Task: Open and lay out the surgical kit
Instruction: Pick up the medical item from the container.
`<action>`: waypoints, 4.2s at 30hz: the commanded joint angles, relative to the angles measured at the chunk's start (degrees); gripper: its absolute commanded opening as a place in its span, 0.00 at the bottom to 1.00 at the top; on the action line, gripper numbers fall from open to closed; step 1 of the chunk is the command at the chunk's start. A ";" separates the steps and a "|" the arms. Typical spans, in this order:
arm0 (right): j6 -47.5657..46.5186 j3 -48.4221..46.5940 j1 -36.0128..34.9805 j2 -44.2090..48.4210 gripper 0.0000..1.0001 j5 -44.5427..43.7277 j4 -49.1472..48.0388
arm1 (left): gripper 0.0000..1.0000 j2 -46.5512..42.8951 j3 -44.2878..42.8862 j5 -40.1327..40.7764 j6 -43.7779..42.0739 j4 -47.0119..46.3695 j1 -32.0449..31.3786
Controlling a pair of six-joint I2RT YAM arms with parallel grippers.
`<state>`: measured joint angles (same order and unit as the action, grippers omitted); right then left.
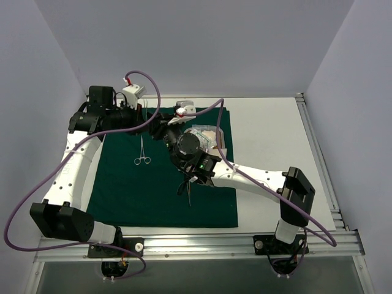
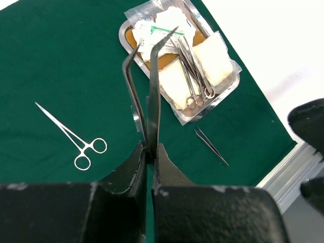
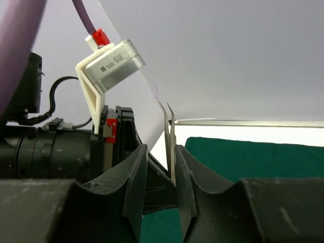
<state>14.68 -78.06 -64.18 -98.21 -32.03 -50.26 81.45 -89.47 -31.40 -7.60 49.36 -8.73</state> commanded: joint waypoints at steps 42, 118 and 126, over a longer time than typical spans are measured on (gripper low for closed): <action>8.26 -5.20 6.78 -5.51 0.00 8.63 5.61 | 0.24 -1.03 -0.88 3.63 -3.91 0.54 -2.78; 10.81 19.44 13.82 20.17 0.00 52.25 -6.96 | 0.25 -3.40 -0.97 -48.14 -11.13 4.42 -5.24; 10.46 19.70 14.00 20.34 0.00 50.93 -5.56 | 0.02 -3.40 -1.14 -45.95 -11.65 5.83 -5.51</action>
<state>26.04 -55.83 -50.33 -78.13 20.60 -53.08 79.72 -88.12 -76.27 -18.24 54.63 -13.39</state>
